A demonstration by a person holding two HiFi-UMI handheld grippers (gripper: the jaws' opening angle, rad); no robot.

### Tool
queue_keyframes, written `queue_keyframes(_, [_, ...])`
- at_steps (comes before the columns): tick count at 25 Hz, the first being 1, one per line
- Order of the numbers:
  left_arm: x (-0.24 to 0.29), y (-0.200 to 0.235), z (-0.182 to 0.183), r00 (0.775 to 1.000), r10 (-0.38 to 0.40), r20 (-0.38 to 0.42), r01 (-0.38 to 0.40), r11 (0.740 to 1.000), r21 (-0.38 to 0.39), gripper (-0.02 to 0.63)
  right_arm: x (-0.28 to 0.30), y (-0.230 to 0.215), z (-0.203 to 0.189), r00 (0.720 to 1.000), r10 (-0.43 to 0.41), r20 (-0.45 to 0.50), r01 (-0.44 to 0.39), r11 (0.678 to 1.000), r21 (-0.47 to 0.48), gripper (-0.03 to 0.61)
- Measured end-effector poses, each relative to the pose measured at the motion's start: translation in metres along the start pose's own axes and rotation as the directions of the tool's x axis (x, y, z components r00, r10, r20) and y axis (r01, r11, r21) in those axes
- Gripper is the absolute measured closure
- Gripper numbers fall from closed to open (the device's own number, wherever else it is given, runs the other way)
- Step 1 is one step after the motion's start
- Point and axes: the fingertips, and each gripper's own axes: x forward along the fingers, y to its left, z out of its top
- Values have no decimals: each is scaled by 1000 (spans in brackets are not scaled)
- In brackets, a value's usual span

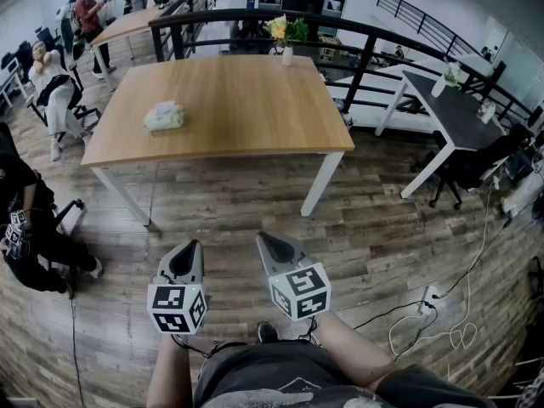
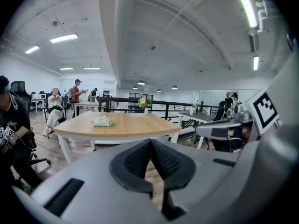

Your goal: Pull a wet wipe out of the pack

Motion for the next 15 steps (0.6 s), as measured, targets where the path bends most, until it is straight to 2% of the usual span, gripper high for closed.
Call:
queue_keyframes(6, [2,1,4,1000,-3,-2,3,1000,3,598,3,-2,-2,1000,-9,-6,10,1000,24,555])
queue_keyframes(15, [15,6,-5,999,37,-14,-38,999,-30,598,12,-15,-14,1000,-8,2,8,999,40,554])
